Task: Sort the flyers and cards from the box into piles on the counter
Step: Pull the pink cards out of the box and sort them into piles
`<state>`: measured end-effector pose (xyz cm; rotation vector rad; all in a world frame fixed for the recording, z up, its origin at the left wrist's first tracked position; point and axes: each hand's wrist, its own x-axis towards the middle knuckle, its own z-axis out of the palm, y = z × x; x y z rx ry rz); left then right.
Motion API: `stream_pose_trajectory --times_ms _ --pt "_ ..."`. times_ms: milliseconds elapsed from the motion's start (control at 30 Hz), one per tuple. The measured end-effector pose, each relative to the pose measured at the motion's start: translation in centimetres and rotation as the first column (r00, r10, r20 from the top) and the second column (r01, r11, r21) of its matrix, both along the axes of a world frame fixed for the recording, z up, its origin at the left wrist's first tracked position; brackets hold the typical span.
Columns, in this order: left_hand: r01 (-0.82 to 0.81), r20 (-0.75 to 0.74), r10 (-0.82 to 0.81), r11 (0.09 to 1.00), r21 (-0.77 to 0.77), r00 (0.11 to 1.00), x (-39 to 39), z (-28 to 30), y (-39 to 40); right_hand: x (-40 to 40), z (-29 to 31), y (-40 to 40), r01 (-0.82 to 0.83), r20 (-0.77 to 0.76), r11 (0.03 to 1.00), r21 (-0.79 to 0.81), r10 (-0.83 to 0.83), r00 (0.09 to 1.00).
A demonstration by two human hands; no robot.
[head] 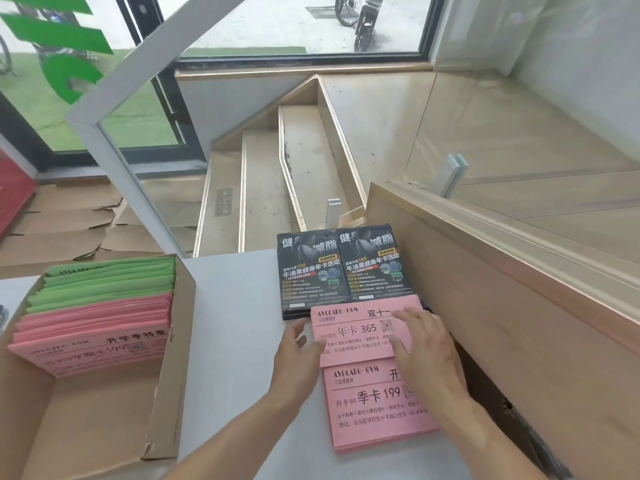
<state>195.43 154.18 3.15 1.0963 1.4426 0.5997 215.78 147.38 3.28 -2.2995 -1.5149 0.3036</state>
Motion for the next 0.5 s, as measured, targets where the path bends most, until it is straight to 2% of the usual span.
stream_pose_trajectory --times_ms 133,233,500 --pt "0.082 0.097 -0.075 0.994 -0.07 0.992 0.9 0.1 -1.1 -1.2 -1.1 -0.3 -0.049 0.016 0.991 -0.12 0.052 0.999" --pt "0.068 0.139 -0.054 0.992 -0.103 0.989 1.4 0.3 -1.1 -1.6 -1.7 -0.5 -0.043 0.026 0.987 -0.156 0.047 0.999" --pt "0.048 0.13 -0.035 0.994 -0.097 0.991 0.6 1.0 -1.6 -1.8 0.1 -0.4 -0.098 0.053 0.961 -0.259 0.115 0.992"
